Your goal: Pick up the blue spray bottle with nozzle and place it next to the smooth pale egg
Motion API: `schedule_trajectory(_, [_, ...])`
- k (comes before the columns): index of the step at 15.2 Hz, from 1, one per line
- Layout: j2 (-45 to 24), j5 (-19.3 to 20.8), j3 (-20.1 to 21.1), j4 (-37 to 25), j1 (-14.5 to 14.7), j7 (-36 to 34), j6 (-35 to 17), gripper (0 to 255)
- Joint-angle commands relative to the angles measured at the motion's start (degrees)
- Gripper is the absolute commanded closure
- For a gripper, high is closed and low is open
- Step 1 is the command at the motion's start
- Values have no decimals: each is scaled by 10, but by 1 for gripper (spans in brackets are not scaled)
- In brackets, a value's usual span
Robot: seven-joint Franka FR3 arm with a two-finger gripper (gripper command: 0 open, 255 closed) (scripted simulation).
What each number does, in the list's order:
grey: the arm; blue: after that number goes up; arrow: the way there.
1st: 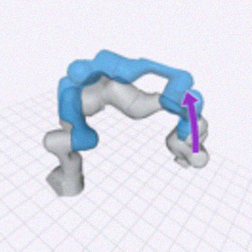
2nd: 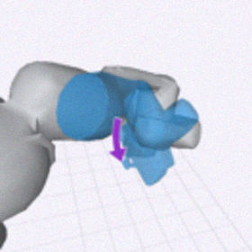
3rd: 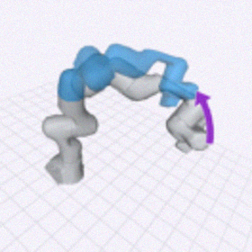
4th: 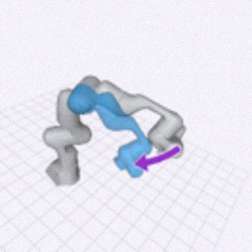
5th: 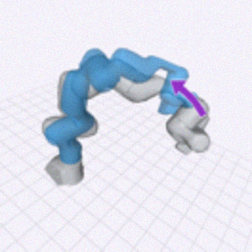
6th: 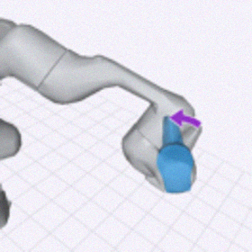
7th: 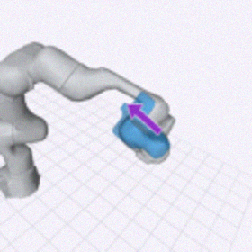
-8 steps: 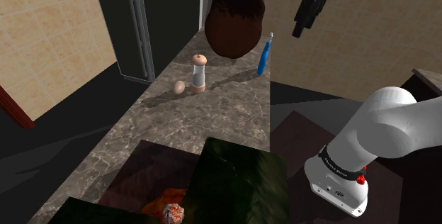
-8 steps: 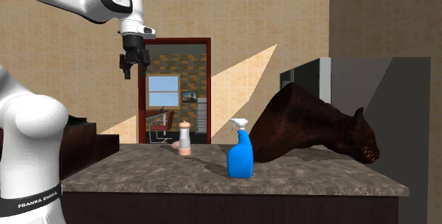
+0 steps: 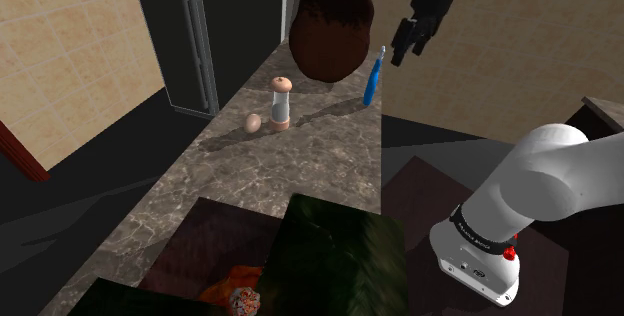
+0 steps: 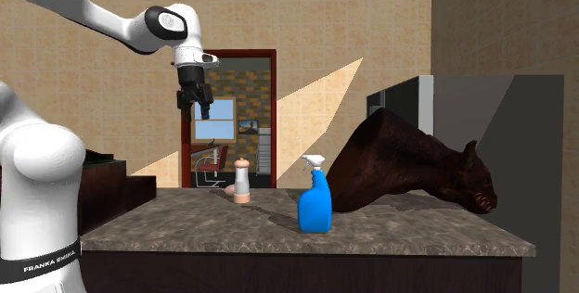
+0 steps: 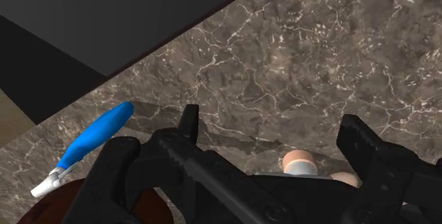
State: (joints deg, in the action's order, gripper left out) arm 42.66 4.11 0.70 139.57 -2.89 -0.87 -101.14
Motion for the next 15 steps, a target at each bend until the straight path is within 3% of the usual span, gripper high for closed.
schedule_trajectory(1, [-21,7,-1,17,-12,-19,-51,0])
schedule_trajectory(8, [-108,40,-13,56,-62,-80,-217,0])
schedule_trajectory(15, [-226,83,-24,56,-117,-152,-373,0])
